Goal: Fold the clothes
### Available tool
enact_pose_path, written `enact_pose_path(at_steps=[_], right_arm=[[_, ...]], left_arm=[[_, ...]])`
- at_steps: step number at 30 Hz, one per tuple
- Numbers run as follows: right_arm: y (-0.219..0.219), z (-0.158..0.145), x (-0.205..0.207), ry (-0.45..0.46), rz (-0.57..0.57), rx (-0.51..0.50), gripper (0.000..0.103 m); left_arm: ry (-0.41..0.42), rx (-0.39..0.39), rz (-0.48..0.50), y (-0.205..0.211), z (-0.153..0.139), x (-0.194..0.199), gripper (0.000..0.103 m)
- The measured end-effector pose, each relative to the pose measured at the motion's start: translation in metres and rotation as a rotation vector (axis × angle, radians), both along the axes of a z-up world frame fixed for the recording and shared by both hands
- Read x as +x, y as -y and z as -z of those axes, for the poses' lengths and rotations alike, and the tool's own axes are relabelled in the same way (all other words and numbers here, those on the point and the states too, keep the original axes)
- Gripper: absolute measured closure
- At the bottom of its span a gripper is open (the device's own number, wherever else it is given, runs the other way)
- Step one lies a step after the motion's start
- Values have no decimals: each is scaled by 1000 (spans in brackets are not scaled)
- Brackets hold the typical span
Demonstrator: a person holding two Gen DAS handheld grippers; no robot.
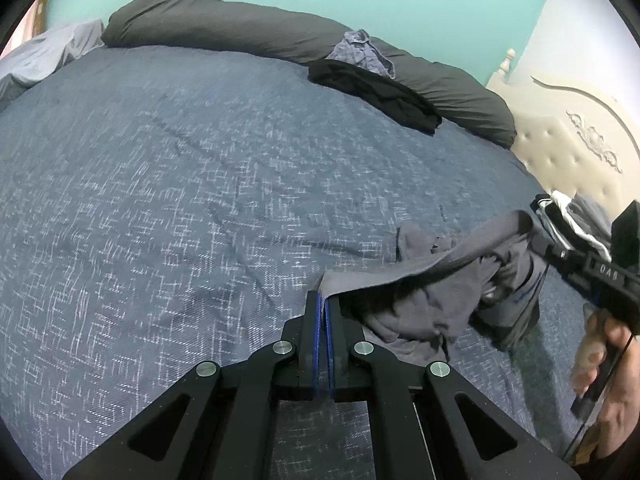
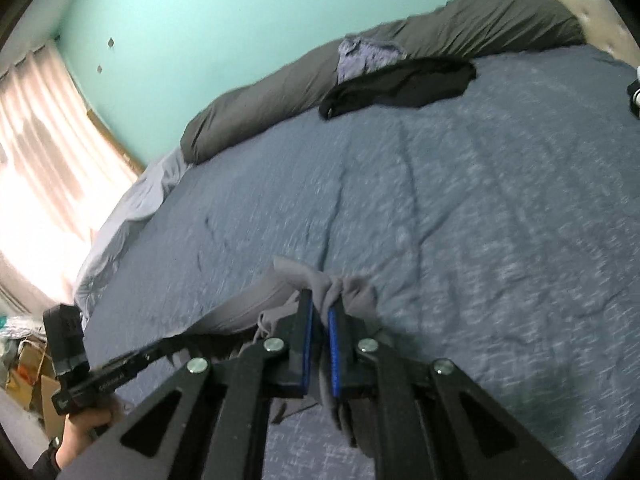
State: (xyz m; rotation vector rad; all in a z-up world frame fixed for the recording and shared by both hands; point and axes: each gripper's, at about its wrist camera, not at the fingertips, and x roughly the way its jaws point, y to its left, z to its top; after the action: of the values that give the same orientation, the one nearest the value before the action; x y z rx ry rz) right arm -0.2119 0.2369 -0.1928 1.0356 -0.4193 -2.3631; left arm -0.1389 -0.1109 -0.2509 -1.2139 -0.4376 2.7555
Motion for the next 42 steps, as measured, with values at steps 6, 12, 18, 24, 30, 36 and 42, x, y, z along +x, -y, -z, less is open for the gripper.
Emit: enact_pose_path(at_steps=[6,12,18,24,30,36,42], right_arm=[[-20,1,-5,-25,75,10,97],[-55,7,-11,-10,170,-14,100],[-68,10,-19,30,166,-48,99],[-37,8,-24,56,43,-13,47],[-24,24,-42,140,44,25,47],[-15,50,-57,224,70,97,47],[-17,58,-54,199,63,104,93]], left_arm=[[3,-28,31,-18,2,-7,101],[11,-52,51,-32,7,-16,100],[19,-60,60,-41,8,-21,100],[10,-62,70,-44,3,-22,100],[13,-58,73,-40,3,-16,100],[13,-67,74,-37,1,-15,100],[28,-54,62,-30,3,-15,92]])
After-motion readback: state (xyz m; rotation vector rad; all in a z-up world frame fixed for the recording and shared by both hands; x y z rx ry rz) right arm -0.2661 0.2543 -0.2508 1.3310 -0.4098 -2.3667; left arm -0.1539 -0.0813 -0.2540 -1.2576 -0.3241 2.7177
